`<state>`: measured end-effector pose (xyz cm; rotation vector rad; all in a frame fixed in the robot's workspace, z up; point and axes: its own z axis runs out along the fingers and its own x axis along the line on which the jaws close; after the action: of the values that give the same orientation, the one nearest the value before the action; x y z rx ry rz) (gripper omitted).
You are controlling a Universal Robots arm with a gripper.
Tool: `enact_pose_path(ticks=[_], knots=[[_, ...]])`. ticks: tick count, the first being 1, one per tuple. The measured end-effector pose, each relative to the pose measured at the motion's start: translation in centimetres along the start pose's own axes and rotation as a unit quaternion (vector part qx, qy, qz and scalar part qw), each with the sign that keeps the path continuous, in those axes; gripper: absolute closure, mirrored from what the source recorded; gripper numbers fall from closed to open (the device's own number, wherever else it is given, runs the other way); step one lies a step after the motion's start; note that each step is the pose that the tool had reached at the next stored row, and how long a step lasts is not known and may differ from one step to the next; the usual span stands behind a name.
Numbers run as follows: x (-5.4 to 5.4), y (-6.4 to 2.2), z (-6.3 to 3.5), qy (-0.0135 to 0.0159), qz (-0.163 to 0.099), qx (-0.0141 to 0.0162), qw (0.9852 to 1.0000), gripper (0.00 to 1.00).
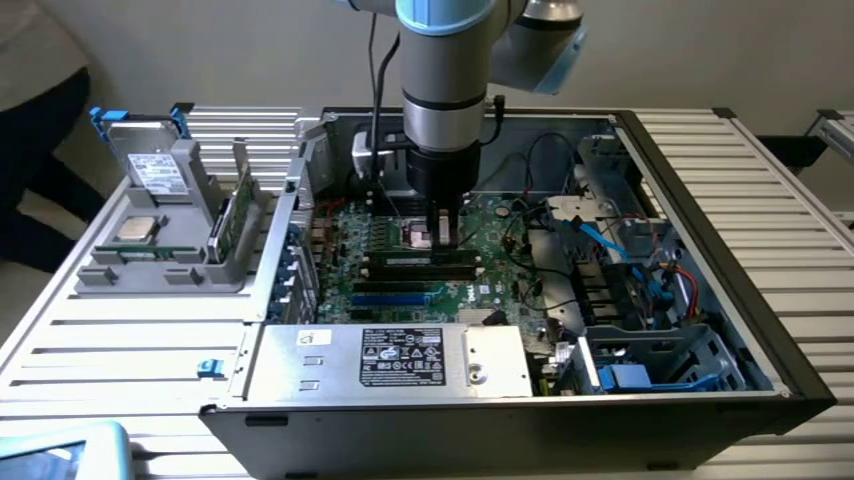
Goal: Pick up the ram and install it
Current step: 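Insert the ram into the slot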
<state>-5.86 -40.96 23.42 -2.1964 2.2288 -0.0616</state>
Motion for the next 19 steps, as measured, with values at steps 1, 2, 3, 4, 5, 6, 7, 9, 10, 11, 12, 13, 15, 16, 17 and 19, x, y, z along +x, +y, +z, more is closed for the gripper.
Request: enact_pose_path(ticks=[1,2,3,4,5,6,7,9,10,11,12,13,15,16,17,19], knots=[[0.00,0.00,0.03,-0.0001,-0.001,0.0001,1.0000,0.85],[0.00,0.00,0.05,-0.0001,-0.001,0.0000,1.0000,0.85],[0.00,0.00,0.07,-0.0002,-0.001,0.0001,1.0000,0.85],[0.00,0.00,0.09,-0.0001,0.000,0.0001,1.0000,0.85],[0.00,0.00,0.11,0.0000,0.001,0.0000,1.0000,0.85],[0.00,0.01,0.11,0.0000,0.002,0.0000,1.0000,0.85],[0.01,0.00,0.12,0.0000,0.003,-0.0001,1.0000,0.85],[0.11,-0.02,0.15,-0.0010,0.003,-0.0005,1.0000,0.85],[0.12,-0.02,0.15,-0.0012,0.004,-0.0005,1.0000,0.85],[0.13,-0.02,0.14,-0.0017,0.004,-0.0007,1.0000,0.85],[0.13,-0.02,0.14,-0.0027,0.004,-0.0007,1.0000,0.85],[0.14,-0.02,0.15,-0.0046,0.004,-0.0007,1.0000,0.85],[0.14,-0.02,0.19,-0.0068,0.004,-0.0007,1.0000,0.85],[0.14,-0.02,0.22,-0.0070,0.004,-0.0006,1.0000,0.85],[0.15,-0.02,0.25,-0.0070,0.004,-0.0008,1.0000,0.85],[0.19,-0.02,0.29,-0.0070,0.004,-0.0008,1.0000,0.85]])
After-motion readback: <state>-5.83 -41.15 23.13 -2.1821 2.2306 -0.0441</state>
